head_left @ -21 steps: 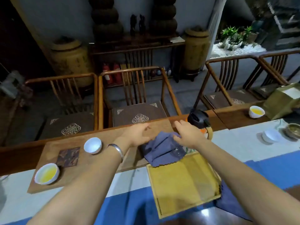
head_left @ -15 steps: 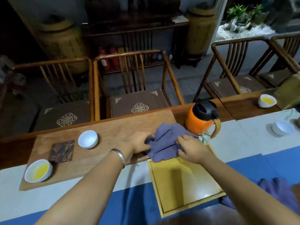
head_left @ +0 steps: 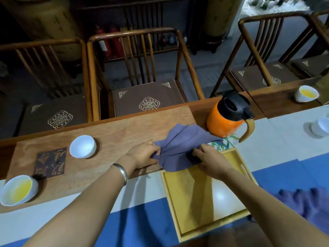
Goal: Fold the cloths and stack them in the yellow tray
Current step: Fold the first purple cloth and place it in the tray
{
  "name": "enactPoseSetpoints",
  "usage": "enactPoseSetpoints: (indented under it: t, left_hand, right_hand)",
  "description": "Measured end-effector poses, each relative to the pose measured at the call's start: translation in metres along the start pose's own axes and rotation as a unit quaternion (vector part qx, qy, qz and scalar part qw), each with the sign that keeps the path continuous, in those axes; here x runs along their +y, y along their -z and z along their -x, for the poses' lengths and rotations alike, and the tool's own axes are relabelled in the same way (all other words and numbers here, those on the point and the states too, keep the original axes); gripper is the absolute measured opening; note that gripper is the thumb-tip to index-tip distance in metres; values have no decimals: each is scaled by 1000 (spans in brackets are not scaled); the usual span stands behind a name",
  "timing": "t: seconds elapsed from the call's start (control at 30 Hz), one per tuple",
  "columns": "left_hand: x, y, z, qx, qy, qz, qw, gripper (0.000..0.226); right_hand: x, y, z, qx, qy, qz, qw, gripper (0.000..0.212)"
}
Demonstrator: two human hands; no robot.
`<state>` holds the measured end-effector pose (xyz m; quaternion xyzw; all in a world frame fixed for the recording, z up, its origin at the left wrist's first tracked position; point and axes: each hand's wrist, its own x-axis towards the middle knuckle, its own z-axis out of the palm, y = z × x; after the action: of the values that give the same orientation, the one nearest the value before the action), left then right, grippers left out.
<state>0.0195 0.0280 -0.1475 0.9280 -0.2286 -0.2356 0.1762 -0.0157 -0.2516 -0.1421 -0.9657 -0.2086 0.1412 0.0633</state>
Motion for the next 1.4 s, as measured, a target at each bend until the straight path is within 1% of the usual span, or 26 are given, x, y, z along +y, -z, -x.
enactPoseSetpoints:
  t: [0.1, 0.23, 0.27, 0.33, 0.43, 0.5, 0.6, 0.67, 0.73, 0.8, 0.93, 1.1, 1.23, 1.4]
  left_hand:
    - [-5, 8, 4, 6, 15, 7, 1000, 17]
    - [-12, 23, 20, 12, 20, -3, 1000, 20]
    - [-14, 27, 26, 22, 19, -4, 1000, 23]
    - [-14, 35, 38, 45, 16, 3, 999, 26]
    - [-11, 49, 56, 70, 24, 25, 997, 27]
    - [-10, 58, 71, 86, 40, 38, 995, 27]
    - [-13, 69, 96, 137, 63, 80, 985, 30]
    - [-14, 73, 116, 167, 69, 108, 978, 28]
    - [-16, 78, 139, 179, 70, 120, 974, 21]
    - [-20, 82, 162, 190, 66, 119, 972, 15]
    - [-28, 89, 206, 228, 65, 98, 966, 15]
    - [-31, 92, 260, 305, 63, 99, 945, 12]
    - [-32, 87, 301, 294, 79, 129, 944, 11]
    - [-34, 85, 344, 314, 98, 131, 935, 14]
  right_hand:
    - [3, 5, 5, 2, 0, -8, 1000, 32]
    - [3, 18, 11, 0, -29, -18, 999, 15]
    - [3, 22, 12, 4, -32, -19, 999, 15]
    - [1, 29, 16, 28, -31, -30, 999, 15]
    - [-9, 40, 20, 73, -45, -74, 994, 8]
    - [-17, 49, 21, 94, -64, -112, 987, 13]
    - [-30, 61, 24, 114, -50, -142, 982, 17]
    - [-44, 69, 29, 139, -30, -132, 981, 16]
    - [-62, 76, 34, 163, -23, -120, 979, 16]
    - [-79, 83, 40, 167, -19, -96, 981, 18]
    - [-111, 99, 57, 163, -11, -35, 986, 18]
    - [-161, 112, 81, 207, -13, -43, 977, 21]
    - [-193, 108, 99, 199, -49, -61, 977, 20]
    - [-221, 118, 109, 173, -26, -60, 983, 18]
